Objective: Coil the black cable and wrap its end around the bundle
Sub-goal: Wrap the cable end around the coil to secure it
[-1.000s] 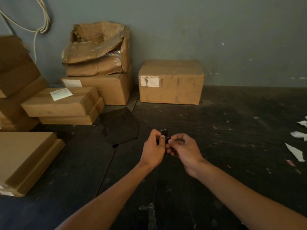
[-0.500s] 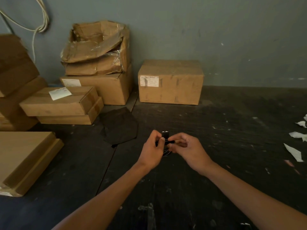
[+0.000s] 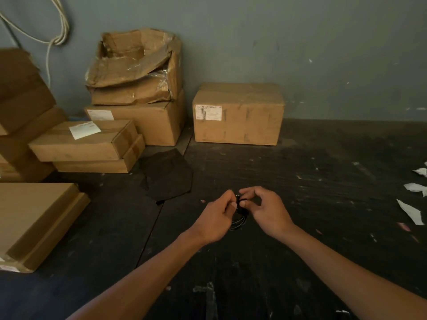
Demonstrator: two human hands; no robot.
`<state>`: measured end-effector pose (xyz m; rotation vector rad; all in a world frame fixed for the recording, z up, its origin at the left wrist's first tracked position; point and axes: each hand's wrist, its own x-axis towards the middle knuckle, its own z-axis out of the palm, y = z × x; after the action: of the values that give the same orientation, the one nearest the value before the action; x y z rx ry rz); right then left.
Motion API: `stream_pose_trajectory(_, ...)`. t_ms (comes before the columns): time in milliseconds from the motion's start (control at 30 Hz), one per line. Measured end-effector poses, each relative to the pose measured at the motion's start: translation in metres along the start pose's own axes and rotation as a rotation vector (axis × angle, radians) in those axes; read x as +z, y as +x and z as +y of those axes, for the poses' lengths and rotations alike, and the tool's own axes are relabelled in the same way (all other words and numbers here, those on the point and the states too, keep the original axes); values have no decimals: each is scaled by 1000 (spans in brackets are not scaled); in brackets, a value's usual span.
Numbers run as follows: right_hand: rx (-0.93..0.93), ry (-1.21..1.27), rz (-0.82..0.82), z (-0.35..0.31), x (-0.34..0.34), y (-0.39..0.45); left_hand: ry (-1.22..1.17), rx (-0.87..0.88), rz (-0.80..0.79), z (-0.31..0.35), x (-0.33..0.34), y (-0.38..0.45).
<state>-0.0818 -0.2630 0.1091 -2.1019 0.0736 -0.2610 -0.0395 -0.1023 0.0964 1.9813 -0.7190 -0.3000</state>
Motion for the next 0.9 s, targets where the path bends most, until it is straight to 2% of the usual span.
stream_pose_trajectory(100,44,44,-67,0,0,-2,0,-9,-36,-3,-2,-2)
stream_pose_trajectory(467,165,139,-95,1,-1,-4,24,-5,-86,0,-9,1)
stream_pose_trajectory(700,181,193,22,-2,-8,2,-32,8,-55,5,-10,6)
stream_pose_trajectory(800,228,265,86,-3,-12,6,-23,13,26,0,-15,9)
stream_pose_trajectory(900,310,408,145,-3,-19,10,-107,-79,105,-9,-16,11)
